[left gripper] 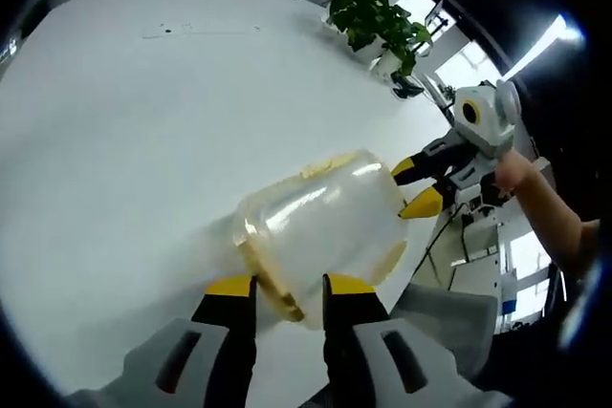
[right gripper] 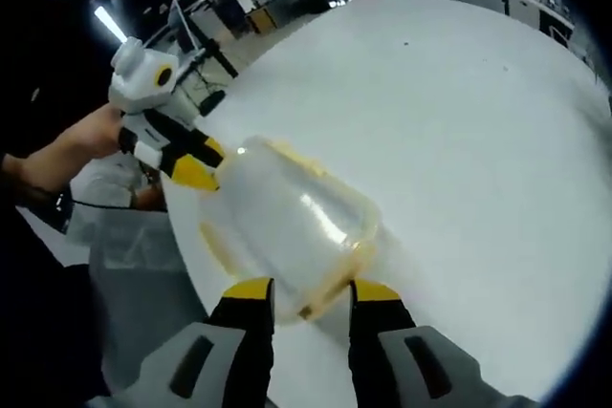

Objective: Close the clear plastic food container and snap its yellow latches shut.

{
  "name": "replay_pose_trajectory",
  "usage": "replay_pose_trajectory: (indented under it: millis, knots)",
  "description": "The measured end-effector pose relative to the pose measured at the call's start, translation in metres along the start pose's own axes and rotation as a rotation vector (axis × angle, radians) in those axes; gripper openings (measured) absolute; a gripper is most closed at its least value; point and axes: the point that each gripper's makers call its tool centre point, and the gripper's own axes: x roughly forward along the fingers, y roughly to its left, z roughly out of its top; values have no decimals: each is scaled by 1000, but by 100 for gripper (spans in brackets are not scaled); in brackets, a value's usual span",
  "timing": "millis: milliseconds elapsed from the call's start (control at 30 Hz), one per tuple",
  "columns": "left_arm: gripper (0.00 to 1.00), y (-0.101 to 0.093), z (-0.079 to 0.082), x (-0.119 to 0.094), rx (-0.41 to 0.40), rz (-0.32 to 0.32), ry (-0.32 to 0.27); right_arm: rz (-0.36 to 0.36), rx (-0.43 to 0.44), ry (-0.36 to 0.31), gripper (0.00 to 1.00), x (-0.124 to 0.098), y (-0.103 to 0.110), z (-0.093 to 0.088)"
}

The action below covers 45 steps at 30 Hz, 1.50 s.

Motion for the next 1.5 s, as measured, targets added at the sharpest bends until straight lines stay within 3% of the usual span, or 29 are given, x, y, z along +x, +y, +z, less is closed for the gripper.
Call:
replay_pose_trajectory:
  millis: [33,300,333,367,400,500,867,1033,1133,1333,1500]
  knots:
    - [22,13,-3,-10,44,85,35,0,14,17,27,-2,1,-1]
    - [22,18,-7,-3,45,98,34,-25,53,51,25,-2,0,-1]
    - [22,19,-6,-3,38,100,31,-19,54,48,24,-2,-1,-1]
    - [22,23,-6,-5,60,130,34,7,106,-13,23,2,4,10]
    - [22,17,-6,-4,33,104,33,-10,94,17,22,-4,3,7]
    - [22,16,-6,-4,33,104,26,-29,94,39,22,-3,3,7]
    - [25,20,-8,-6,40,94,22,-21,134,-8,26,-2,-1,4]
    - [28,19,-4,-8,160,130,3,-45,90,10,27,-1,0,5]
    - [30,20,-5,-9,153,156,-1,-55,67,22,28,-1,0,5]
    - [41,27,2,-13,299,233,-2,-77,0,49,30,-1,-2,6]
    - [42,23,7,-13,455,270,24,-112,-123,87,32,-1,-2,9]
